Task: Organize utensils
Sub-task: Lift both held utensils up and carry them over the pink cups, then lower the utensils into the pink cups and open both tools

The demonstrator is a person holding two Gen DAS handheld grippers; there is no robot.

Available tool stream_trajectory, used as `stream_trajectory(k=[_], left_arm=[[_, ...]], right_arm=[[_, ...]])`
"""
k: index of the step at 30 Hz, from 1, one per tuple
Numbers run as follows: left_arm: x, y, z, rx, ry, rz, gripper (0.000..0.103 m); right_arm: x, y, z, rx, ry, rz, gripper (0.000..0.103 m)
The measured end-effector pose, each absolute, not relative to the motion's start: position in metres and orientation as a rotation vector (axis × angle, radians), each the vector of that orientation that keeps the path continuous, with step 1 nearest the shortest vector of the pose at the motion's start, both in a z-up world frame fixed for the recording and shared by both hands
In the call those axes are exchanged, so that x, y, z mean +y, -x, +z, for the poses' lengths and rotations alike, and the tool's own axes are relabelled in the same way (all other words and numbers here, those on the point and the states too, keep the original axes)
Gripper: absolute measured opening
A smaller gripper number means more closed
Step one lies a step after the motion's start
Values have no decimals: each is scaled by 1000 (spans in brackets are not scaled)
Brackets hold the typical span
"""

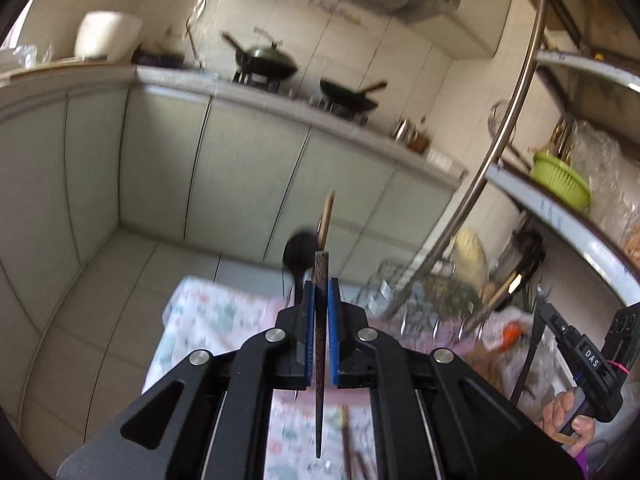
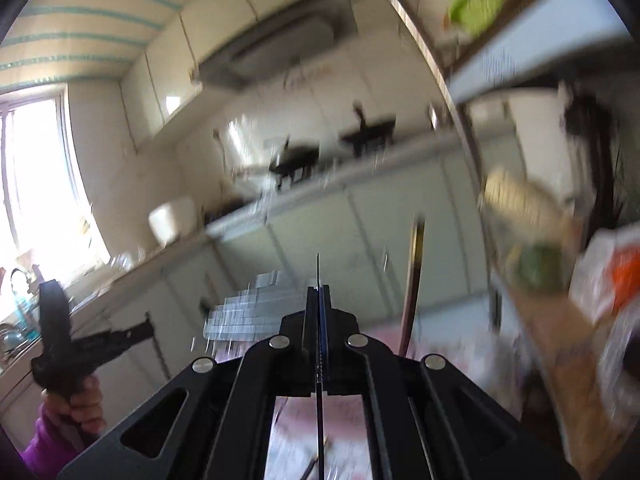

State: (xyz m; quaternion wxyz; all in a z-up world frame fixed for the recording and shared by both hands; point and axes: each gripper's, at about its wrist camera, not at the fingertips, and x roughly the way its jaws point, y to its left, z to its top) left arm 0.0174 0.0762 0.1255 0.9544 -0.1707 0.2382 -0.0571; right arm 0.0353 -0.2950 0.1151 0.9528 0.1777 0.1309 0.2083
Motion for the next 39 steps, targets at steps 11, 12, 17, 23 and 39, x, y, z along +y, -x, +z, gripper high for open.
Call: stream_trajectory(k=[11, 12, 17, 23, 39], left_arm=[[78, -51, 159, 333, 371, -85, 5], [78, -55, 159, 319, 364, -74, 5], [77, -70, 153, 287, 337, -43, 5], [75, -82, 139, 277, 323, -30, 5], [71, -77, 91, 408, 310, -39, 5]], right_arm=[[-288, -86, 119, 31, -330, 295, 1], [-287, -91, 116, 31, -325, 288, 1], [-279, -109, 96, 51, -292, 261, 1], [-271, -107, 80, 47, -243, 242, 1], [-263, -78, 43, 189, -231, 256, 1]])
